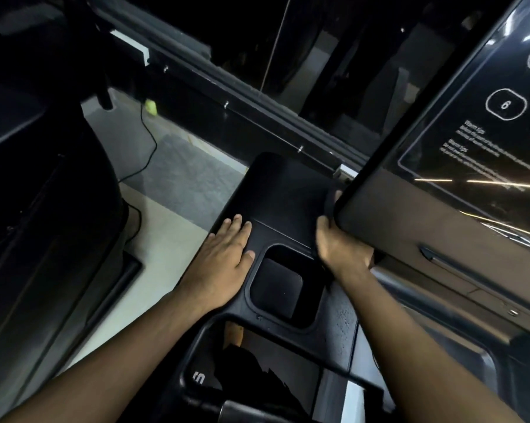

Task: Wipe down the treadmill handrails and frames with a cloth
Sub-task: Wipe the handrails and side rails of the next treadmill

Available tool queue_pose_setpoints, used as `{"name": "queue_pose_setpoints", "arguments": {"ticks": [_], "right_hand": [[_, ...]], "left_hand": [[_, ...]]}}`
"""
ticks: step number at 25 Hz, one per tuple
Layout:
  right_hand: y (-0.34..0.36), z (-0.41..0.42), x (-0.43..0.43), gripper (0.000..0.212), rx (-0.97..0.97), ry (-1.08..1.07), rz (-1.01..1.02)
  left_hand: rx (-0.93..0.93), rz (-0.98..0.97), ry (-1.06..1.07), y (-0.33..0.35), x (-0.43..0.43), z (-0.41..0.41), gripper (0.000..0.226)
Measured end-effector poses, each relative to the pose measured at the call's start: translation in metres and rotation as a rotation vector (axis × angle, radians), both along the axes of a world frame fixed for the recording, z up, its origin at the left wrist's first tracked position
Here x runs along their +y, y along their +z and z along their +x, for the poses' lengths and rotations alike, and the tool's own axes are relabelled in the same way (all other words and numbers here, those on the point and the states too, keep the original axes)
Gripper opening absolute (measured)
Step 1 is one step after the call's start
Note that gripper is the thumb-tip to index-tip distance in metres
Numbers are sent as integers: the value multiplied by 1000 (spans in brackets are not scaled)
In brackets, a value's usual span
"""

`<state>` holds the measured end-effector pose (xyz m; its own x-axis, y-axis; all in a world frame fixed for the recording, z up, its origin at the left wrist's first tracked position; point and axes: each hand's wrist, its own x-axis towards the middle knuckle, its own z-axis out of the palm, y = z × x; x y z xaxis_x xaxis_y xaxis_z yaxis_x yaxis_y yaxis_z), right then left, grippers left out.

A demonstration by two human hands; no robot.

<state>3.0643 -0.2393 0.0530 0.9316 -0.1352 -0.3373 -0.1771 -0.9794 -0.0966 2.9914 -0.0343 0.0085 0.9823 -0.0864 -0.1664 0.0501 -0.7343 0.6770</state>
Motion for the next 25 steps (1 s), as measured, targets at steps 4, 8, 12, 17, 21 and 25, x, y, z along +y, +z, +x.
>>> {"name": "queue_pose_setpoints", "arguments": {"ticks": [4, 8, 12, 17, 21, 25], "right_hand": [[8, -44, 3, 65, -175, 99, -120], [8, -87, 7, 73, -57, 67, -166], [6, -116, 3, 74, -81, 23, -83], [3, -161, 16, 77, 11, 12, -117], [15, -148, 5, 76, -49, -98, -33], [3, -177, 23, 77, -89, 419, -111]], "left_hand": [[-12, 26, -11, 0, -2, -15, 60], [0, 38, -28, 3, -2, -29, 59], [-9, 34, -32, 5, 2, -50, 59], [-18, 13, -25, 2, 6, -73, 58], [-17, -7, -1, -1, 7, -86, 56], [-37, -52, 46, -3, 9, -102, 53]]}}
